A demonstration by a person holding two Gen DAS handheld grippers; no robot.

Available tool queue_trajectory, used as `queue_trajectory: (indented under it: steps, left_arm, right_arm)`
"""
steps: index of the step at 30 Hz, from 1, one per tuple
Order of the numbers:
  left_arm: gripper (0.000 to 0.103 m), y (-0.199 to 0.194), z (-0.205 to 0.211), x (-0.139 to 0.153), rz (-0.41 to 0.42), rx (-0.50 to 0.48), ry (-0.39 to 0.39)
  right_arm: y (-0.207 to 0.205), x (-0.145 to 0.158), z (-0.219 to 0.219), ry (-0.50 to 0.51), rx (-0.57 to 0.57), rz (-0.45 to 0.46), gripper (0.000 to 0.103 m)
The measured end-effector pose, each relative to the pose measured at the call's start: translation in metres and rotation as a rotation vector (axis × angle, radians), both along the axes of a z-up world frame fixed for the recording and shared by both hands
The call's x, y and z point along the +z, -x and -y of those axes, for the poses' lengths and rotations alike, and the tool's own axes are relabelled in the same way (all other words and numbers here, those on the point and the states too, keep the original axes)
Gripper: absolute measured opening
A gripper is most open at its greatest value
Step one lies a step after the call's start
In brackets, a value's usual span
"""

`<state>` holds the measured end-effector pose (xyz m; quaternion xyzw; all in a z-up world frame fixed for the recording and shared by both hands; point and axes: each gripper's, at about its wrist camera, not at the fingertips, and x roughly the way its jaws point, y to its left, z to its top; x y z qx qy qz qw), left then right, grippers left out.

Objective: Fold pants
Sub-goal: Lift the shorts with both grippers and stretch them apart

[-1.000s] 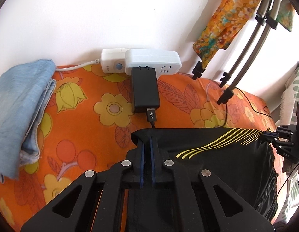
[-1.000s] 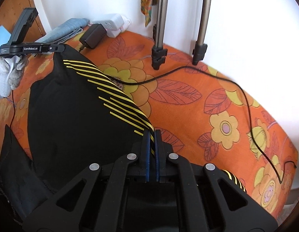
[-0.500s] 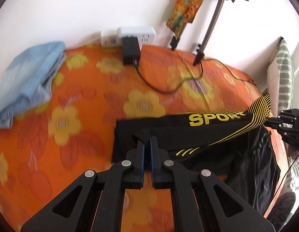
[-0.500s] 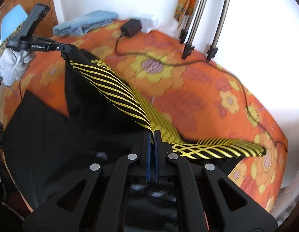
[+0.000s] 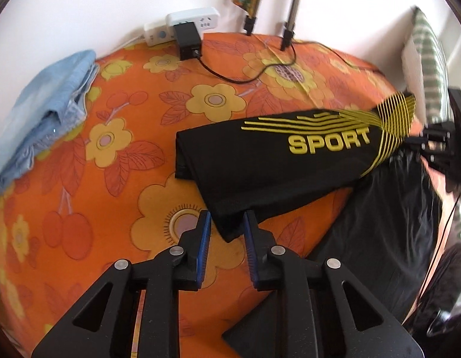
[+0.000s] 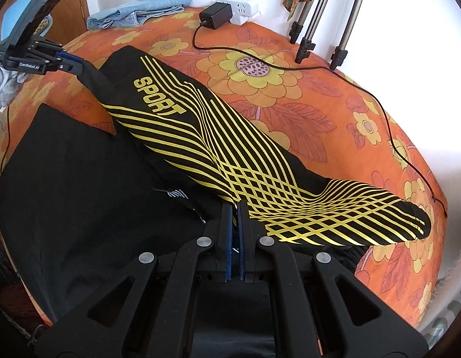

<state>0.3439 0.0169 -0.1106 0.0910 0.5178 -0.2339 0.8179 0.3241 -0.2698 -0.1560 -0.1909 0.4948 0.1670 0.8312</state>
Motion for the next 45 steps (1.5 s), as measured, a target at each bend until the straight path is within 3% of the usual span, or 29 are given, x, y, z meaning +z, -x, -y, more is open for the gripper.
queue_trajectory:
  steps: [4, 8, 18, 20, 23, 29, 34, 45]
  left_arm:
    - [0.021, 0.003, 0.009, -0.002, 0.015, -0.077, -0.086]
    - [0.034, 0.011, 0.013, -0.006, 0.036, -0.124, -0.156]
    - [0.036, 0.021, 0.039, -0.008, 0.129, -0.233, -0.257]
    - [0.036, 0.022, 0.044, -0.008, 0.132, -0.259, -0.259]
    - [0.005, 0.021, 0.045, -0.009, 0.102, -0.265, -0.229]
    - [0.003, 0.018, 0.037, 0.007, 0.121, -0.206, -0.177]
    - [0.003, 0.023, 0.026, 0.046, 0.183, -0.163, -0.144]
    - [0.003, 0.106, 0.007, 0.097, 0.23, -0.188, -0.127]
  right_arm:
    - [-0.001, -0.001, 0.0, -0.002, -0.001, -0.007, 0.003]
    - [-0.001, -0.003, 0.0, 0.01, 0.009, -0.018, 0.003]
    - [-0.007, -0.005, 0.002, -0.006, 0.002, -0.038, 0.003]
    - [-0.008, -0.004, 0.002, -0.004, 0.004, -0.039, 0.003]
    - [-0.008, -0.002, 0.003, -0.008, -0.001, -0.035, 0.003]
    - [-0.009, 0.012, 0.0, 0.01, 0.0, -0.007, 0.003]
    - [-0.004, 0.039, -0.006, 0.003, -0.001, 0.045, 0.003]
    - [0.052, 0.075, -0.023, -0.002, 0.024, 0.11, 0.003]
